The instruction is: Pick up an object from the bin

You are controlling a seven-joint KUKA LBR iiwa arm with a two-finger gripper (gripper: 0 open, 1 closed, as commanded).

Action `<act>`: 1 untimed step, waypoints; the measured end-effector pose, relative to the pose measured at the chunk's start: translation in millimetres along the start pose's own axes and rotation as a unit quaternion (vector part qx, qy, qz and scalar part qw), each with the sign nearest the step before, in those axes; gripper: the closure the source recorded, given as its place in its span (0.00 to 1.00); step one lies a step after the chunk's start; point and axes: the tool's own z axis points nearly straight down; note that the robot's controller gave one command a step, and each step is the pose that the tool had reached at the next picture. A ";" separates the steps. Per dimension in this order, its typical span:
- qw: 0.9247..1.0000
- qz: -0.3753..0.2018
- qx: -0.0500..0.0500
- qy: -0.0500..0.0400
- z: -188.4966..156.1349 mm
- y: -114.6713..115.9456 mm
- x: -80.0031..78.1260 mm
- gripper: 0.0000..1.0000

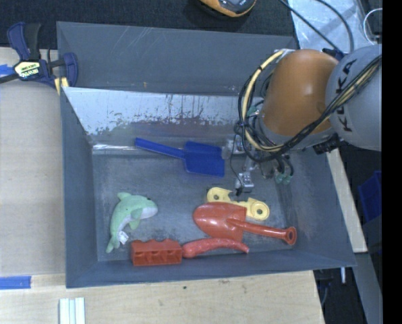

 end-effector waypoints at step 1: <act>1.000 0.000 0.000 -0.004 -5.0 -0.1 -1.7 0.00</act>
Offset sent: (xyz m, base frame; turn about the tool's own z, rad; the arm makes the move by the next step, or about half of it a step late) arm -0.0008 -0.0324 -0.0806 0.1597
